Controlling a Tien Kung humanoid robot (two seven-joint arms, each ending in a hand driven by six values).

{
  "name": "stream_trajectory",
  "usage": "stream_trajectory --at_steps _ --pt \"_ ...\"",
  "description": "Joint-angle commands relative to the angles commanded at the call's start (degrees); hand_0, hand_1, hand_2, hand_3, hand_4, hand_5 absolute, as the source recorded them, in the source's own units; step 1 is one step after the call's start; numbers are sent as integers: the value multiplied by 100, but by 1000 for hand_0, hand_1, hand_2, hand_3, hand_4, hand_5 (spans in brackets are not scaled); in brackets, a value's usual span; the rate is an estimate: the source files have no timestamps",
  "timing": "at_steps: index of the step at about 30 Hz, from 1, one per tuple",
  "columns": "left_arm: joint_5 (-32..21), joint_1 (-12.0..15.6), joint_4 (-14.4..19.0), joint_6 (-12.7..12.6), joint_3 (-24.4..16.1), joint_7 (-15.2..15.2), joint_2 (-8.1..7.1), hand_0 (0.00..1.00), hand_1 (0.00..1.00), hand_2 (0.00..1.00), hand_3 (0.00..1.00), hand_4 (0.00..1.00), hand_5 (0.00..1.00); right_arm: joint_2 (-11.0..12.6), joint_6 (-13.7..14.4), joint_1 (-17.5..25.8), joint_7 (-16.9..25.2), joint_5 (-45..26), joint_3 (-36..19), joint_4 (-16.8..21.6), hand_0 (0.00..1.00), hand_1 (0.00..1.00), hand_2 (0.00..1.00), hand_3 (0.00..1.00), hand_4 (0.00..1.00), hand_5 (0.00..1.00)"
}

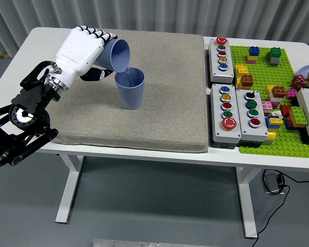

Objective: Pick cup pour cup place

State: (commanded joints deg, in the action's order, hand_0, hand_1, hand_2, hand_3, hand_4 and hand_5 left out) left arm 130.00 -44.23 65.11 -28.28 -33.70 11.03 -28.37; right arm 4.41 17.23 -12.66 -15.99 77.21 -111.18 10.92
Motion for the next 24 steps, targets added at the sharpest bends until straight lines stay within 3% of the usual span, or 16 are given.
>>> stream_trajectory --at_steps 24 --pt "0 -319 50 -105 441 217 -196 514 564 617 613 703 55 18 7 -41 10 -50 33 -5 674 599 560 575 2 62"
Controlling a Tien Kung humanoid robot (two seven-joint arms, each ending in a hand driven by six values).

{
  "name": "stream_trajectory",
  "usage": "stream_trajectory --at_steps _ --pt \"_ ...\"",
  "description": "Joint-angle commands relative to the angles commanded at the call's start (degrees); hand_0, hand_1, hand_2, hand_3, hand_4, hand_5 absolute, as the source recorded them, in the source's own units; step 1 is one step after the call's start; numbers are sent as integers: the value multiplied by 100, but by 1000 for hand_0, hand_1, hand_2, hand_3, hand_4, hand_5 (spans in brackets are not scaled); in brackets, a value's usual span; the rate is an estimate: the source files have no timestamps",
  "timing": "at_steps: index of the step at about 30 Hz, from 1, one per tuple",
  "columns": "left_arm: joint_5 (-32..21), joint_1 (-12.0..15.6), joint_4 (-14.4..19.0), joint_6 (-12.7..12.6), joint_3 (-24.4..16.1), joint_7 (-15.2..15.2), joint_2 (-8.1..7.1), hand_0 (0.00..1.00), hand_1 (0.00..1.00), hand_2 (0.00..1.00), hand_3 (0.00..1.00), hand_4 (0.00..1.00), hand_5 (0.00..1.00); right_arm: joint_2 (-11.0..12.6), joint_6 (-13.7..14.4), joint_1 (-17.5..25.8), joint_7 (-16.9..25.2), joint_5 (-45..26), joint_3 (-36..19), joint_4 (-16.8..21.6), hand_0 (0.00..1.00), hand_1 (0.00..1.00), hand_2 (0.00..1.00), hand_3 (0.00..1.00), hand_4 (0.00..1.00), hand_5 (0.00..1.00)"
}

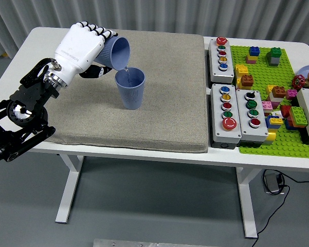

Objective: Pick cup pour cup place

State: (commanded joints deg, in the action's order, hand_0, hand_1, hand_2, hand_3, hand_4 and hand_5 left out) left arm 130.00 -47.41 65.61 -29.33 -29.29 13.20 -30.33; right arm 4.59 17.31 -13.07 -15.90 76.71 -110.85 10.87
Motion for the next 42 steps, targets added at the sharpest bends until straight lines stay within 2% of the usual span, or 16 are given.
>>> stream_trajectory --at_steps 10,15,31,42 --pt "0 -175 87 33 287 206 -114 515 565 617 611 694 42 3 14 -9 3 -39 14 1 674 599 560 575 2 61" --pt "0 -188 7 112 275 207 -120 518 565 618 609 686 30 6 12 -13 6 -37 24 0 674 598 560 575 2 61" --pt "0 -156 41 48 334 196 -142 526 573 622 606 672 6 2 22 13 2 -50 35 3 674 599 560 574 2 54" --pt "0 -239 52 24 504 215 -179 530 576 623 605 658 2 1 27 40 -11 -41 42 8 673 598 559 573 2 53"
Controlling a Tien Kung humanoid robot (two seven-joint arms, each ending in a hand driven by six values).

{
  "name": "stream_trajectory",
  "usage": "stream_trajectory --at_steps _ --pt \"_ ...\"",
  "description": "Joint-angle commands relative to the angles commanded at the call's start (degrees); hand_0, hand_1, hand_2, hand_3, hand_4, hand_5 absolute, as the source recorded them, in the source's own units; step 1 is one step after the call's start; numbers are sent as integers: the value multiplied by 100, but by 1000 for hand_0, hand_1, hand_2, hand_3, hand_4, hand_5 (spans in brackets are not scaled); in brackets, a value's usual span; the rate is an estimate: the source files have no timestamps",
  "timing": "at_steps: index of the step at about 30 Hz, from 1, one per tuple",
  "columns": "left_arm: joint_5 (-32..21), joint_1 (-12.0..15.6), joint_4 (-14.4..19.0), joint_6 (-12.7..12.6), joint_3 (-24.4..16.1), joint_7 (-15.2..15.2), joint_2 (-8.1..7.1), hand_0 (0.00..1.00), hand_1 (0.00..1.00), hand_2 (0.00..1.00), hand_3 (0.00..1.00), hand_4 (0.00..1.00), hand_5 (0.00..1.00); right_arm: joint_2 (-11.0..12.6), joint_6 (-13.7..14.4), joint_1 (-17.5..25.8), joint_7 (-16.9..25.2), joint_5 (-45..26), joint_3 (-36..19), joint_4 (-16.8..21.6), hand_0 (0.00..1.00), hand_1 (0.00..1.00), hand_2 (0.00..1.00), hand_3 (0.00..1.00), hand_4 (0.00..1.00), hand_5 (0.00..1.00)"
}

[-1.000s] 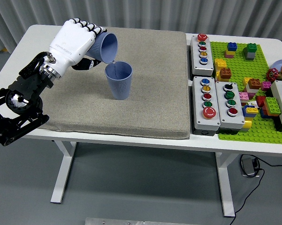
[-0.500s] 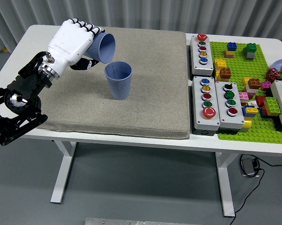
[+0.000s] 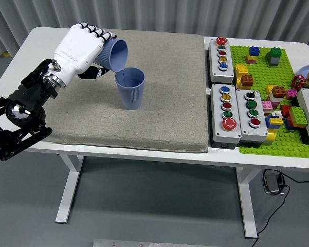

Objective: Pick cup pour cup place

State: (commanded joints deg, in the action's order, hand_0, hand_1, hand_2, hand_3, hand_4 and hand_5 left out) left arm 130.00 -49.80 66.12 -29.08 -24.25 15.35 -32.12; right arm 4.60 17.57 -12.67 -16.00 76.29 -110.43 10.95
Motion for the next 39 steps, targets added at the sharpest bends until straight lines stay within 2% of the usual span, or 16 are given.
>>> stream_trajectory --at_steps 10,39 --pt "0 -110 23 31 123 12 -52 531 577 623 605 658 2 7 16 -21 22 -56 26 -5 673 598 559 572 2 52" --pt "0 -374 35 20 516 47 -61 532 578 623 600 650 2 19 48 -45 44 -140 85 -8 673 597 557 572 2 40"
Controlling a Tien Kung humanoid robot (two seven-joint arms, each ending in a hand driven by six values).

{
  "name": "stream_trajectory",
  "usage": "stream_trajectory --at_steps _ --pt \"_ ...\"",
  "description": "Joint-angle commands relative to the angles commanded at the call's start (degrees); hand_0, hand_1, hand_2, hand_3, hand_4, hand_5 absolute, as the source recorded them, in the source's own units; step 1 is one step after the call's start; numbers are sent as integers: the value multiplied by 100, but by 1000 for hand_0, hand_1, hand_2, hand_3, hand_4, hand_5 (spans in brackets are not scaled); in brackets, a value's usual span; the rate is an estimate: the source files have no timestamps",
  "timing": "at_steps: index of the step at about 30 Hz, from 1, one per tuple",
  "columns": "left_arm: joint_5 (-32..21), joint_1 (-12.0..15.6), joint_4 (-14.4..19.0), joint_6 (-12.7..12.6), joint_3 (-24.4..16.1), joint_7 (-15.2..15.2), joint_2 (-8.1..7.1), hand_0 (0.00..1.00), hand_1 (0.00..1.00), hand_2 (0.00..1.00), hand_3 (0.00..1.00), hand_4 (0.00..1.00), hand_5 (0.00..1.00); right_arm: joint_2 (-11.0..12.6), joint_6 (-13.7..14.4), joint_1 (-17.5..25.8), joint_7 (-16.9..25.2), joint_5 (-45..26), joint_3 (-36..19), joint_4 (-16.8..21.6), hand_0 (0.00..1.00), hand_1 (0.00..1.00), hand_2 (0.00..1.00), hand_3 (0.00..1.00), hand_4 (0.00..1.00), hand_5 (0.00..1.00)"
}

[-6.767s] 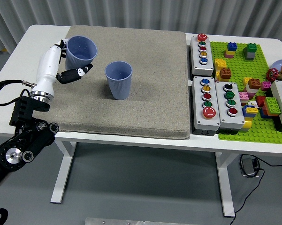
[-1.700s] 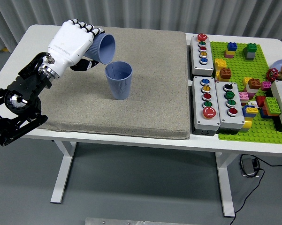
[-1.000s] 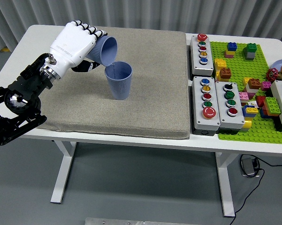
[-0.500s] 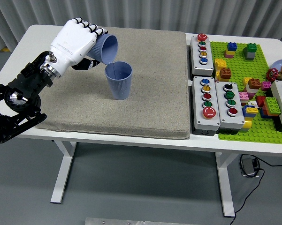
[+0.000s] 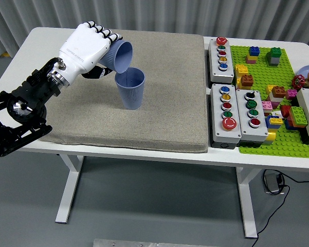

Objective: Pick cup pour cup place

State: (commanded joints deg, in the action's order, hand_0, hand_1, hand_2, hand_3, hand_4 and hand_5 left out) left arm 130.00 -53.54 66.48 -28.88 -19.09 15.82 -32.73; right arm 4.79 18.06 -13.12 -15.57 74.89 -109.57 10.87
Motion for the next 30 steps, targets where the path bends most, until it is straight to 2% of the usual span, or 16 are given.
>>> stream_trajectory --at_steps 30 --pt "0 43 -15 -8 10 -15 -11 532 577 623 597 646 2 -6 -9 47 -13 25 -30 6 673 597 557 574 2 49"
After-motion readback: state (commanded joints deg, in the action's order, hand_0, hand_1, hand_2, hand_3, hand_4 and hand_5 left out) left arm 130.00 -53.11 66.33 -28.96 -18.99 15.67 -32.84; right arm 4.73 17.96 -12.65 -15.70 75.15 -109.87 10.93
